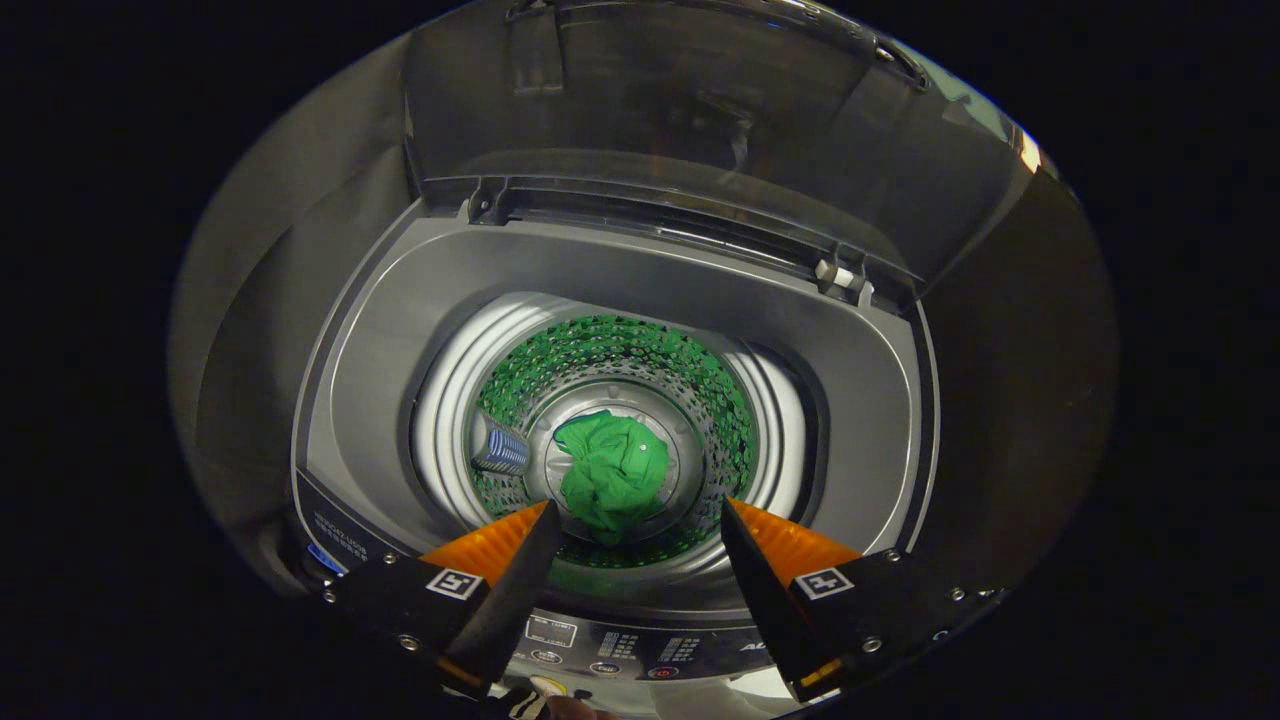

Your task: Put the clothes into the washing machine and then close the washing machine lid.

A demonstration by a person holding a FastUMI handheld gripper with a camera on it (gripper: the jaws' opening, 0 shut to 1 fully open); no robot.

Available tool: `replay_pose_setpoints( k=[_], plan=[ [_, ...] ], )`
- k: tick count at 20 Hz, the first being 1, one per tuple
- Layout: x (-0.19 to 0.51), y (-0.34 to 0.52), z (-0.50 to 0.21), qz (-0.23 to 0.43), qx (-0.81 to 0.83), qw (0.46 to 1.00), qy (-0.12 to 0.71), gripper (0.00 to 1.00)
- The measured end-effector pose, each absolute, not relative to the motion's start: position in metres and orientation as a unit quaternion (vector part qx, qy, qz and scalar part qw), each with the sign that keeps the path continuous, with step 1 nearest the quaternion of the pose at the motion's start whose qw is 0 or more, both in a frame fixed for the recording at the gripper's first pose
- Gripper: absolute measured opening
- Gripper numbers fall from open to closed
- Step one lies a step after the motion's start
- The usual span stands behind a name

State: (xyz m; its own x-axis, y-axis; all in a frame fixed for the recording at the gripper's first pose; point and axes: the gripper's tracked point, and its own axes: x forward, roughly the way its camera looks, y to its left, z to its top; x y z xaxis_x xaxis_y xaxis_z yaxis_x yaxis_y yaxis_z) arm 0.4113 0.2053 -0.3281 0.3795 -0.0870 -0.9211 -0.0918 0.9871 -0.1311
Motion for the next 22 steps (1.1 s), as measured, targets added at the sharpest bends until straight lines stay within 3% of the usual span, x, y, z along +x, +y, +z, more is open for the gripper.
replay_pose_setpoints(
  k=[10, 22],
  plan=[
    [0.438, 0.214, -0.259, -0.013, -0.066, 0.868, 0.492, 0.97],
    [0.514, 0.207, -0.076, -0.05, -0.032, 0.942, 0.331, 0.97]
  ],
)
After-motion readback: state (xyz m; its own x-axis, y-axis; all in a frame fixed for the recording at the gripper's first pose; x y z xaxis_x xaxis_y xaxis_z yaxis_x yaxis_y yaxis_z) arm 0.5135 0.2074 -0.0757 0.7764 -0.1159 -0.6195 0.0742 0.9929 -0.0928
